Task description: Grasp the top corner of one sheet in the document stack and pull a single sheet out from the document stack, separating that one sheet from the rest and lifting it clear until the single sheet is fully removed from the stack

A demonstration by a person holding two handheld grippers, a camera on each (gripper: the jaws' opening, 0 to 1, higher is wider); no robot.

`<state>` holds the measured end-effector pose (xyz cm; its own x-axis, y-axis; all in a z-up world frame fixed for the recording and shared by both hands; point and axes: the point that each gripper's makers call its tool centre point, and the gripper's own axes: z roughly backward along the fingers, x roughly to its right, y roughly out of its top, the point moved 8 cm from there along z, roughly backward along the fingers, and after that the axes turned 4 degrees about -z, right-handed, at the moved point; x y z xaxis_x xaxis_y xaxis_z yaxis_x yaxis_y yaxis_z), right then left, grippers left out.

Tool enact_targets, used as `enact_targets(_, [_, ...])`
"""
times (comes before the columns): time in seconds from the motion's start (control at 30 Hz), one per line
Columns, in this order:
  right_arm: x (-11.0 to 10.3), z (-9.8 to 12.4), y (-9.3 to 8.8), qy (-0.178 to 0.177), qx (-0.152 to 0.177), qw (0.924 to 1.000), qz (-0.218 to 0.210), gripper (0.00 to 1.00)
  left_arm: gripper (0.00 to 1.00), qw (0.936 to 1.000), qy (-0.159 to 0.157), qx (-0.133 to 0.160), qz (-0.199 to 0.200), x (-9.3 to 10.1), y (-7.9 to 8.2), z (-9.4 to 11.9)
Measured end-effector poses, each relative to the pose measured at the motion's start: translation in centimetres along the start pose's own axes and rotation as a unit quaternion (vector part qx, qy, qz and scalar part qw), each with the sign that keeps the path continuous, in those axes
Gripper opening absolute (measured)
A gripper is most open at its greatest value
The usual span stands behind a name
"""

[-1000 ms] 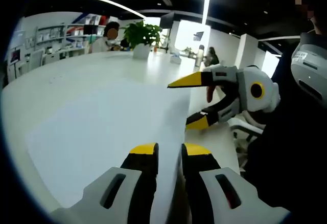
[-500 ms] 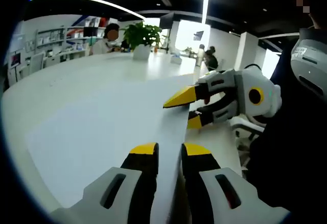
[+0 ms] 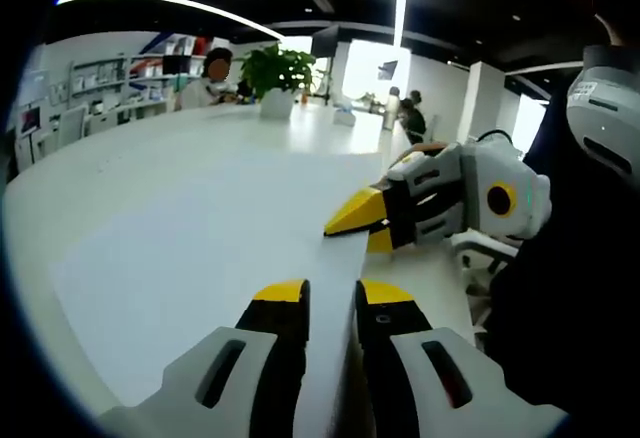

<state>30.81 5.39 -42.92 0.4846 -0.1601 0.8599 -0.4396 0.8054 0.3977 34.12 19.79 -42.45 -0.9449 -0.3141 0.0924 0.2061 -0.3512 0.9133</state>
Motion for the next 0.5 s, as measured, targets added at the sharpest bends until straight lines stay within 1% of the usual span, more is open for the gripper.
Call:
enact_targets(0.2, [-0.1,-0.06,0.09,-0.003,-0.01,0.9999,-0.002,0.02,0.21,1.0,0.002,0.001,-0.009,0.25,0.01,-0.02])
enact_targets(0.37, [0.16,-0.07,0.03,0.002,-0.019,0.9994,-0.029,0.02,0.2,0.9998,0.01,-0.001,-0.016,0.26,0.02,-0.12])
enact_targets(0.43, [0.14,-0.06,-0.03,0.006,-0.019,0.9993,-0.031,0.02,0.2,0.9996,0.02,-0.002,-0.02,0.46,0.06,-0.18])
enact_targets(0.5, [0.16,-0.05,-0.07,0.009,-0.016,0.9993,-0.031,0.02,0.21,0.9989,0.038,-0.01,-0.023,0.74,0.22,-0.26])
